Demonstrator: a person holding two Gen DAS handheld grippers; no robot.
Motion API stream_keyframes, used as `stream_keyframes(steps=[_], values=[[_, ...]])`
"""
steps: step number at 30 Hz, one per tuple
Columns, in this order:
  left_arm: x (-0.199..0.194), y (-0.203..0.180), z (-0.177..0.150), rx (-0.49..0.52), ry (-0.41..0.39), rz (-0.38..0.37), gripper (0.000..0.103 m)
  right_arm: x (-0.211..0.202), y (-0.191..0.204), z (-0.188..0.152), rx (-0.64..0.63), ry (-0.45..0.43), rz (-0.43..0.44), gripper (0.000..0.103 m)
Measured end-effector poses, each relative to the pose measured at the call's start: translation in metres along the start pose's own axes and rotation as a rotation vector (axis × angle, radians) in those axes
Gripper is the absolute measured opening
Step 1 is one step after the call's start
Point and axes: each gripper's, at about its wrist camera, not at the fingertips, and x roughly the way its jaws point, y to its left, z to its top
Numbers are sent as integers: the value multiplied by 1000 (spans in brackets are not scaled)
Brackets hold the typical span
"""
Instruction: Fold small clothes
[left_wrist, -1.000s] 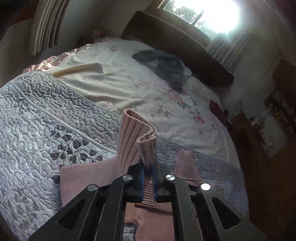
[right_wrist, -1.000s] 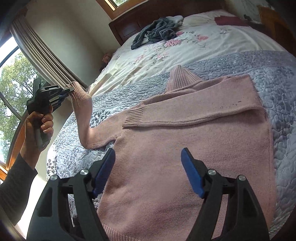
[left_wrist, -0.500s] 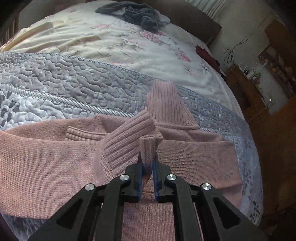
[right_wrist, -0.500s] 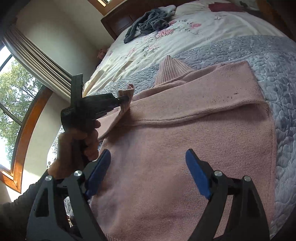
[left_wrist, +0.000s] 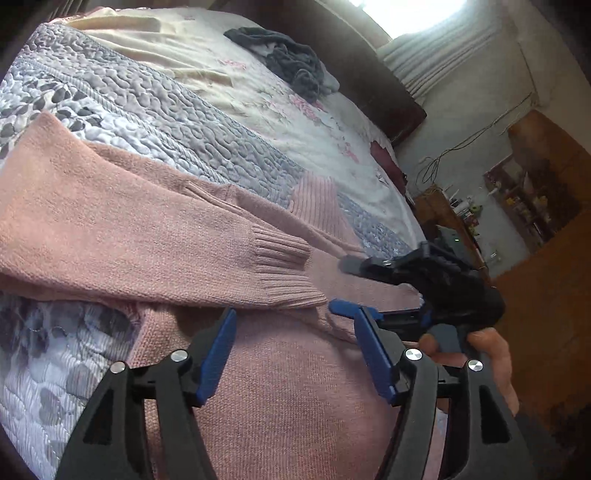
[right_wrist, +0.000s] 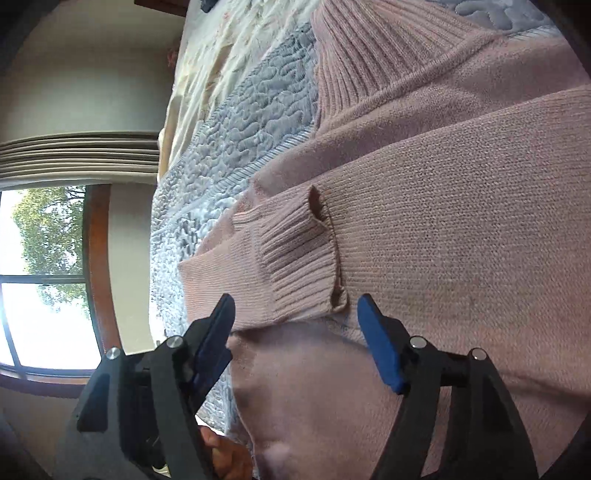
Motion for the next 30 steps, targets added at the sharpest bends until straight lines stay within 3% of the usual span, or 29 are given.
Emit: stream_keyframes(steps=[3,7,10,12,16,17,24,30], values=[[-6,0,3,5,-17,26,71,19,4,8,-16,40,-35,68],[-11,-6,4,37,-18,116,71,30,10,15,-15,62,-26,64],[-21,-13,6,75,-41,146,71,33,13,23,0,68,-23,50],[-27,-13,8,84,-57,170,71,31,16,25,-3,73,-15,29],[-34,-6,13,84,-74,225,71,25,31,28,-40,65,-10,15],[-36,-5,14,83,-80,227,71,24,35,29,-49,57,-16,6],[-44,-5,16,89,-101,242,71,0,72,27,-121,0,-49,5],[-46,-10,14,100,-108,249,71,-58,102,19,-185,-85,-66,5]])
